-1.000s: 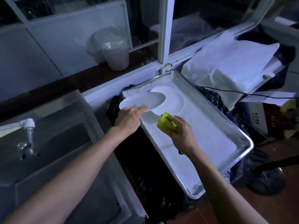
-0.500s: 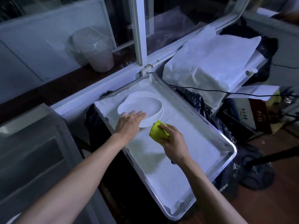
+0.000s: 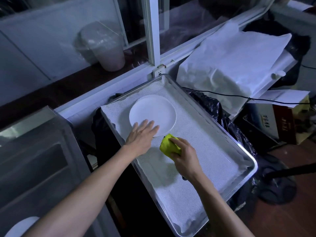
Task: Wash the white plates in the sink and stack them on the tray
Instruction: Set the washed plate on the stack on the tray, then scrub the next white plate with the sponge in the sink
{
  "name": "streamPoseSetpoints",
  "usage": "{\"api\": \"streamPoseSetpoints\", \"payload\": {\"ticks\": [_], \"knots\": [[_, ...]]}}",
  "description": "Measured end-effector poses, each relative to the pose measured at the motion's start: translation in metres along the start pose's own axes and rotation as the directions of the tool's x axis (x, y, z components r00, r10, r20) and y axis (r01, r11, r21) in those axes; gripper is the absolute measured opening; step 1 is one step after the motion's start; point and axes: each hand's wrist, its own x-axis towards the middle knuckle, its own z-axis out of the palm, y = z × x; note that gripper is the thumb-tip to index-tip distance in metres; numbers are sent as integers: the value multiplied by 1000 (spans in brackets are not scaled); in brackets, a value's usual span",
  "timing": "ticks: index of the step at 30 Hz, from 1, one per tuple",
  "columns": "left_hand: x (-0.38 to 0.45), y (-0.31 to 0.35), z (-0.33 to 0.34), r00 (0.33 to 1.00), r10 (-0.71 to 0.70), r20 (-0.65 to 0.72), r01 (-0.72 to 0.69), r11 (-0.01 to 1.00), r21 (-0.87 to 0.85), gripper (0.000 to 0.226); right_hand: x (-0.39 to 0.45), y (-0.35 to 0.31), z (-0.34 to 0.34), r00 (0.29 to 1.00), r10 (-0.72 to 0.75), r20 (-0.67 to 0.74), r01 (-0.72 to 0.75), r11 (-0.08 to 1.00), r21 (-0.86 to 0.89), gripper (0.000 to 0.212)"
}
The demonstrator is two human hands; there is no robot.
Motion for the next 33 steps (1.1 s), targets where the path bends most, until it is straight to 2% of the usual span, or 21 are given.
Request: {"api": "streamPoseSetpoints", "payload": {"ticks": [9,14,16,20,22,26,29,33], "knots": [[0,-1,7,1000,-17,-12,16,999,-37,66,-2,1,7,1000,-1,-4,1,1000,5,51],[-7,-3,6,998,-26,-58,23,998,-62,53,-8,-4,12,1000,-1,-18,1,1000,17,50],[-19,-6,5,994,-26,-106,15,995,-95,47,-10,-10,15,999,-2,-33,3,999,34,50],[-58,-15,6,944,-5,-329,-50,986,-156,40,-13,-29,26,999,5,-35,-2,995,104,54],[-79,-21,8,931,-17,-366,-43,987,-157,33,-15,-43,34,999,-15,-39,20,990,141,54],[-127,-39,15,936,-102,-336,34,979,-203,16,-21,-73,56,993,-93,-74,104,980,172,57],[-174,-61,25,943,-207,-260,134,953,-273,20,-29,-102,87,978,-189,-92,202,964,170,54],[-241,-97,46,918,-336,-212,236,890,-391,20,-45,-145,144,965,-263,0,261,957,122,56]]}}
